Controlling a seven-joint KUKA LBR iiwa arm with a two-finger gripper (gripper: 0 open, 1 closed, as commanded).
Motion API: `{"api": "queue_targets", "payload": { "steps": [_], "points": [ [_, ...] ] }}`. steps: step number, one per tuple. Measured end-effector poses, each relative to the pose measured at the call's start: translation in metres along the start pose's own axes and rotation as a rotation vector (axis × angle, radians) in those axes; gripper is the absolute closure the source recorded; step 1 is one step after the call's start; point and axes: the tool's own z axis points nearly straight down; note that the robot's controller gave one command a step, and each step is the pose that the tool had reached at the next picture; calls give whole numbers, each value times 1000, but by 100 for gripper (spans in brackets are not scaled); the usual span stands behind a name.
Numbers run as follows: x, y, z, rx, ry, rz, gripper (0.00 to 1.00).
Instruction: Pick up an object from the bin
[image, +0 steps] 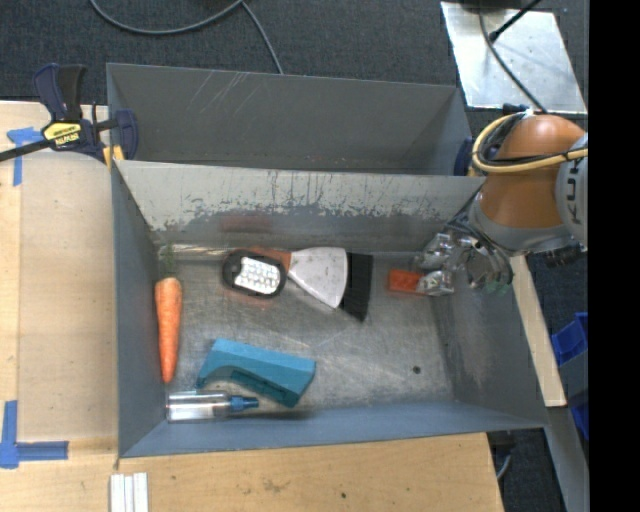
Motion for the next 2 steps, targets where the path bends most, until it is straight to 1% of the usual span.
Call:
{"api": "queue_targets", "payload": {
  "steps": [1, 2],
  "points": [
    [-2, -6, -44, -1, 7, 4, 100],
    [5, 3, -149, -1, 3, -284, 100]
  ]
}}
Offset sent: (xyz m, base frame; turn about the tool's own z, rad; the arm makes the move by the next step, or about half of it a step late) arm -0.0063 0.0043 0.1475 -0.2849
